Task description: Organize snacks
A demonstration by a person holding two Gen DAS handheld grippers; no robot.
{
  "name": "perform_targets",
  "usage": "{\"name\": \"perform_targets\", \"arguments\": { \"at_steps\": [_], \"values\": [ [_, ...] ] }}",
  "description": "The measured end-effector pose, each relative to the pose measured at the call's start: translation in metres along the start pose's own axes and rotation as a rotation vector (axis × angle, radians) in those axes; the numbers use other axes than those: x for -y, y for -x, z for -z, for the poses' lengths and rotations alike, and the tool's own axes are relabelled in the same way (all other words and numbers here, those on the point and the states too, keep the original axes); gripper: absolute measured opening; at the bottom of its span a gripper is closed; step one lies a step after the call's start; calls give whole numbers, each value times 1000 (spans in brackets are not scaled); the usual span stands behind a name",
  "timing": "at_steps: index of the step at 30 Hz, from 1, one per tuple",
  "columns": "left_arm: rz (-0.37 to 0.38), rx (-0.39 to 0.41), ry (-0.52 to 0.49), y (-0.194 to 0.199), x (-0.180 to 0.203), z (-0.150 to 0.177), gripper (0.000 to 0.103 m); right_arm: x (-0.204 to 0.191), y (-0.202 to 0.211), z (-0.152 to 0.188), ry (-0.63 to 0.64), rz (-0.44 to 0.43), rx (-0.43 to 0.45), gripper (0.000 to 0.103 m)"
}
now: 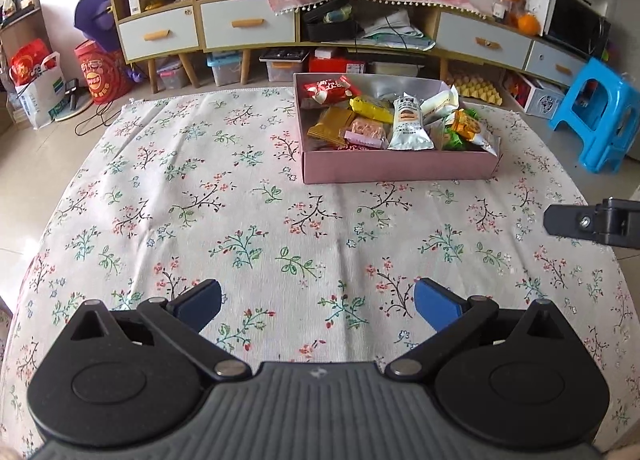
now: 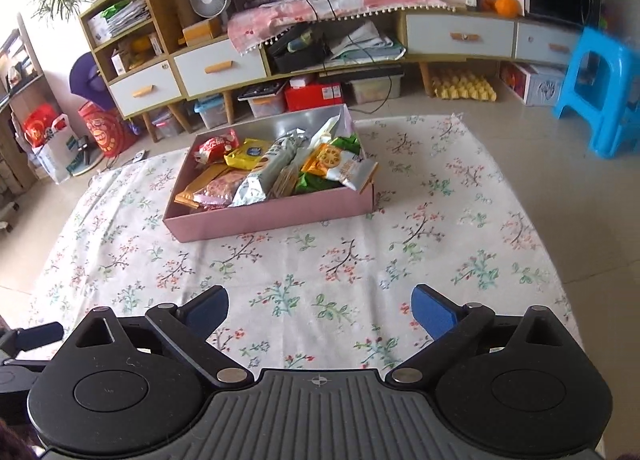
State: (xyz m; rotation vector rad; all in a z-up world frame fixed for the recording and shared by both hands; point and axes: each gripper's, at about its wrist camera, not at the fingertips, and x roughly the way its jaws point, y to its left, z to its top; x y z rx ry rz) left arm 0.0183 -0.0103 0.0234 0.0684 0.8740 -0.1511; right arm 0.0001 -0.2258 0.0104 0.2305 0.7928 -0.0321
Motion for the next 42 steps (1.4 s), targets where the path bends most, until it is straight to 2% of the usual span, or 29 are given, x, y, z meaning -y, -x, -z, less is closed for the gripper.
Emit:
{"name": "perform_targets", "arguments": {
  "at_steps": [8,18,42],
  "values": [
    [-14,9,36,3,1,-2,103,-16,-4,3,72,26,-4,100],
    [-32,5,33,5,1,1,103,-27,-6,10,124,19,-21,100],
    [-37,-4,36,3,-1,1,103,-29,-9,13,133,22,-40,100]
  ]
}}
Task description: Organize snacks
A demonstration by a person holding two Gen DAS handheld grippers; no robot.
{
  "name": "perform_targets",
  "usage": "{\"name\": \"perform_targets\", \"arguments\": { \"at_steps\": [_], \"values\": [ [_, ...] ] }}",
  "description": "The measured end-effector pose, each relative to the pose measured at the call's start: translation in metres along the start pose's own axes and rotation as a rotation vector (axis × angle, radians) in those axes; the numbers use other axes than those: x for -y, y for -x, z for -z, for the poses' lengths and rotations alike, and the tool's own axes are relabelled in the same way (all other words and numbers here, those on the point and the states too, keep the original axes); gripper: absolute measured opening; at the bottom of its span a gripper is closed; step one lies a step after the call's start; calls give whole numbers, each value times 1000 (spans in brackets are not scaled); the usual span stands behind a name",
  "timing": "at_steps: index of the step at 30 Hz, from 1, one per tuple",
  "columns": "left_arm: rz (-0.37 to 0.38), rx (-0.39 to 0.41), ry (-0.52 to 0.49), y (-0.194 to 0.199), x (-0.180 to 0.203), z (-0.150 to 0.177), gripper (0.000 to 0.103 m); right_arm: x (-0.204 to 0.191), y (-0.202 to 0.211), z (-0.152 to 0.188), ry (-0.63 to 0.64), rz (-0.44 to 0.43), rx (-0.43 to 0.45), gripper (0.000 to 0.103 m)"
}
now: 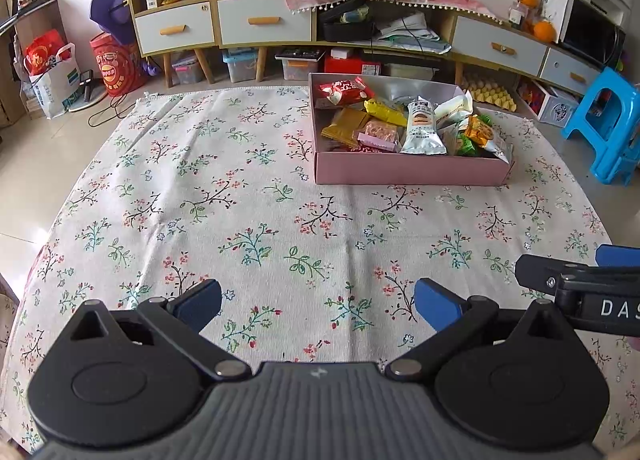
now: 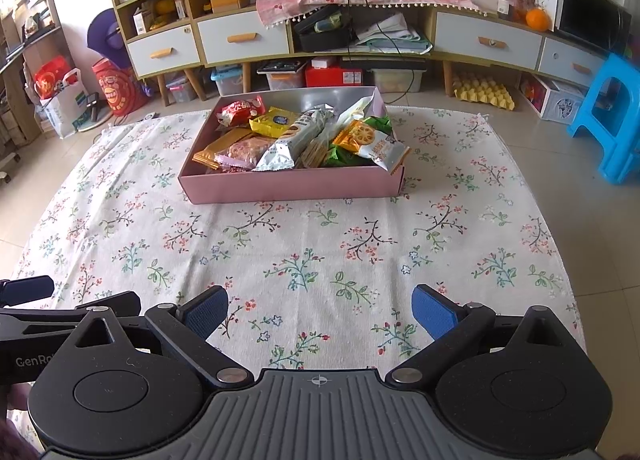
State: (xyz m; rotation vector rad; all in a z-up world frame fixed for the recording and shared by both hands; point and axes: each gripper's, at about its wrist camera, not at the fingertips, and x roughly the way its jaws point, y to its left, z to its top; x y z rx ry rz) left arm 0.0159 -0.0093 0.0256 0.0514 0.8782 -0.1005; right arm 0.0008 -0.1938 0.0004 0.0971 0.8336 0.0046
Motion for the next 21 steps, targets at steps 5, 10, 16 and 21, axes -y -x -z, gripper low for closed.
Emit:
{"name": "perform_targets", "arguments": {
  "at_steps": [5,10,16,21],
  "values": [
    [-2,2,4,-1,-1,0,103,-1,-1,2,4,1,-3,100],
    [-1,-4,5,-1,-1,0,103,-1,-1,2,3,2,-3,100],
    [-2,-5,4,-1,0,0,103,-1,-1,2,4,1,-3,100],
    [-5,-8,3,-2,0,0,103,-1,-1,2,3,1,-4,100]
  ]
}}
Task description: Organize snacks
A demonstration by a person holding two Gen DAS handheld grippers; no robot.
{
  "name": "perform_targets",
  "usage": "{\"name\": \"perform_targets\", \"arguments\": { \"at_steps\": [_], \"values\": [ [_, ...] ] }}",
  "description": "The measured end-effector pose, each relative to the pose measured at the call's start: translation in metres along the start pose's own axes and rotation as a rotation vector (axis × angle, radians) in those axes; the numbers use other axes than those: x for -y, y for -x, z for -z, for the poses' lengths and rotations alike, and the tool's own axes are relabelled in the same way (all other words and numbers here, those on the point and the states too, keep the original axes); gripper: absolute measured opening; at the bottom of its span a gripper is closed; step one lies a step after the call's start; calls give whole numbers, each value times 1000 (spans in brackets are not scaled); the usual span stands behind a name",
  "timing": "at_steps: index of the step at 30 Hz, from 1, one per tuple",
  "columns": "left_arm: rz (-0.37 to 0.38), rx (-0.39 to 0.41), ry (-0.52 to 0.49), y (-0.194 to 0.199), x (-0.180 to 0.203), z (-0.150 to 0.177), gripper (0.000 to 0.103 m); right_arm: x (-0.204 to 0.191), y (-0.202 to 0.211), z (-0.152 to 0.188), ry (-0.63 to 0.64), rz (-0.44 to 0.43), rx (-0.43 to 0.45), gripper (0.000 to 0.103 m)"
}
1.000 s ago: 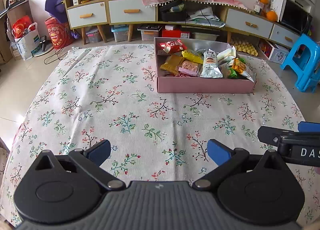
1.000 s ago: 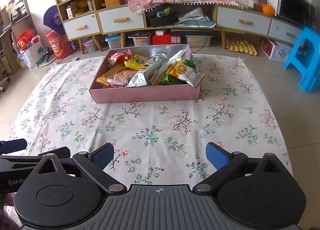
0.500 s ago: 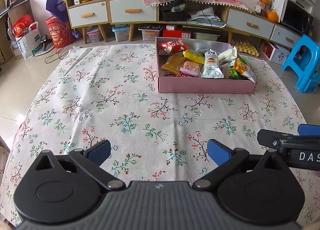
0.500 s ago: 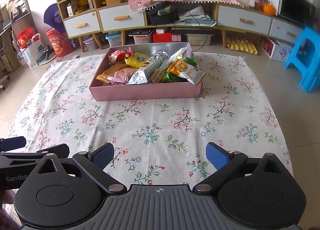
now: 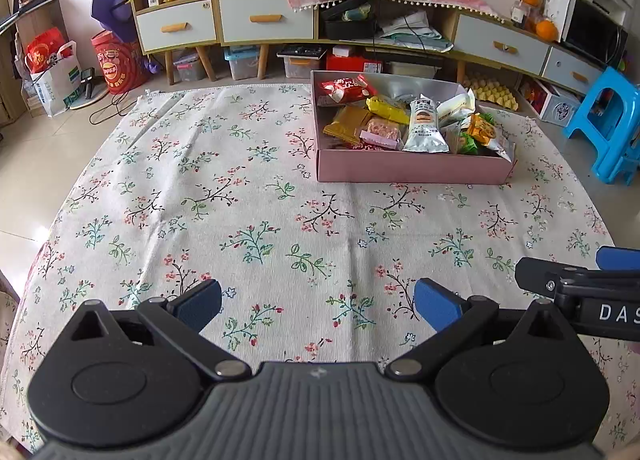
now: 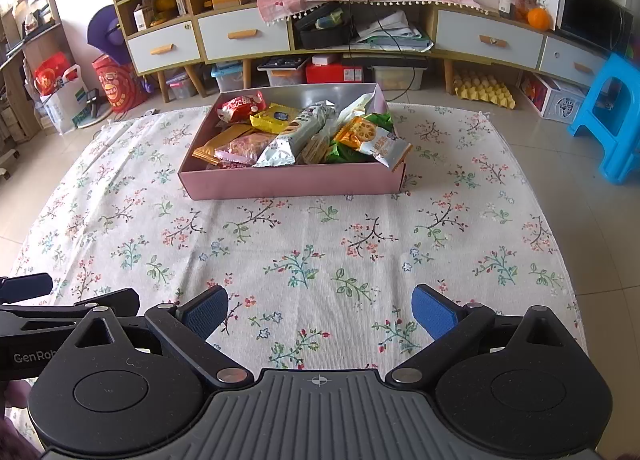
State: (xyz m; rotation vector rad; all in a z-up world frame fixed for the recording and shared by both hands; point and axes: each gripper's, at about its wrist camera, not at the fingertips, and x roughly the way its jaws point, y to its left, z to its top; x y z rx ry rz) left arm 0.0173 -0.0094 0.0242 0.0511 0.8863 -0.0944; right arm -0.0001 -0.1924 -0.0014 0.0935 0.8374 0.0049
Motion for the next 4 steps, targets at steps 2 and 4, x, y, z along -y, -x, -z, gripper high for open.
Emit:
{"name": "perform_targets", "arguments": {
  "at_steps": [2,4],
  "values": [
    [-3,1,1,0,0,0,103,0,-2,1,1,0,-2,100],
    [-4,-4,0,-2,0,0,103,0,-3,2,3,1,-4,100]
  ]
}}
